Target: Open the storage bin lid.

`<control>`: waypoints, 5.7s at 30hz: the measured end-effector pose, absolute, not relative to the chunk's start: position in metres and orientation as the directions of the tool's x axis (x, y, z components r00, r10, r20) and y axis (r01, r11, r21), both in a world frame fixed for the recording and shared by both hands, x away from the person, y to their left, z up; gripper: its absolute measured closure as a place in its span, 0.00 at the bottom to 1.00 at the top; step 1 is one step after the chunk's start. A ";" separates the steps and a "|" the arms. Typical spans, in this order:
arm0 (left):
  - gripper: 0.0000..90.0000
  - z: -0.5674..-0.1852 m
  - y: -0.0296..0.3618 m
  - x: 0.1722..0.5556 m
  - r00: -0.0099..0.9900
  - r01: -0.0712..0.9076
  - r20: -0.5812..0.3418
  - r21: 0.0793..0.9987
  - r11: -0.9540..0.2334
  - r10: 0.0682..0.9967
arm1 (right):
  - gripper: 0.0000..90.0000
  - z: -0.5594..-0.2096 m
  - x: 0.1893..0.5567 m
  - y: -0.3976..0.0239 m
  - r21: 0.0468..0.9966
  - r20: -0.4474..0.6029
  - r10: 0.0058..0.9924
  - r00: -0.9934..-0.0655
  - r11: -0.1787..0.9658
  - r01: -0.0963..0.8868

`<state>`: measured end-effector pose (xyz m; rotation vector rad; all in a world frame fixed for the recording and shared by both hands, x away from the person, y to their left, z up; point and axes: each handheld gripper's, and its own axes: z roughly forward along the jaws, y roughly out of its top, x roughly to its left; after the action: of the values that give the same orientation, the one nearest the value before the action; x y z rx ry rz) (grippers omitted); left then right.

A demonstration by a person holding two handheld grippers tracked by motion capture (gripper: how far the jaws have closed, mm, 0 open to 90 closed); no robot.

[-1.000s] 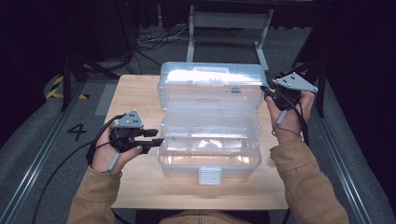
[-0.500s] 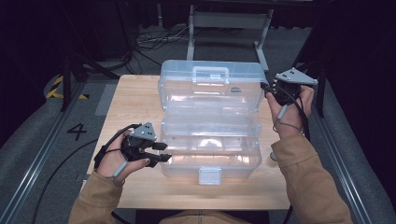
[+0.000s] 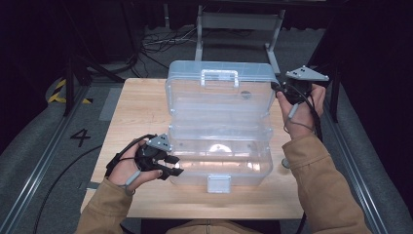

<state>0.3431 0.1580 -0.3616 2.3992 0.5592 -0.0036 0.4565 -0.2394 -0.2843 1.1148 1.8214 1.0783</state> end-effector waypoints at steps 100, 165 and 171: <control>0.60 -0.383 0.175 0.330 0.872 0.451 -0.201 0.685 -0.573 0.447 | 0.94 -0.339 0.606 -0.250 0.775 0.168 0.930 -0.328 0.081 0.626; 0.60 -0.385 0.181 0.330 0.870 0.456 -0.213 0.691 -0.561 0.445 | 0.93 -0.379 0.632 -0.256 0.676 0.283 0.918 -0.278 0.015 0.737; 0.60 -0.385 0.181 0.330 0.869 0.458 -0.214 0.691 -0.559 0.446 | 0.93 -0.380 0.632 -0.256 0.676 0.284 0.916 -0.284 0.018 0.737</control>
<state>0.3302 0.1806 -0.3849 2.2403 0.6495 -0.0182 0.6320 -0.2564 -0.3799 1.7180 2.0601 1.1201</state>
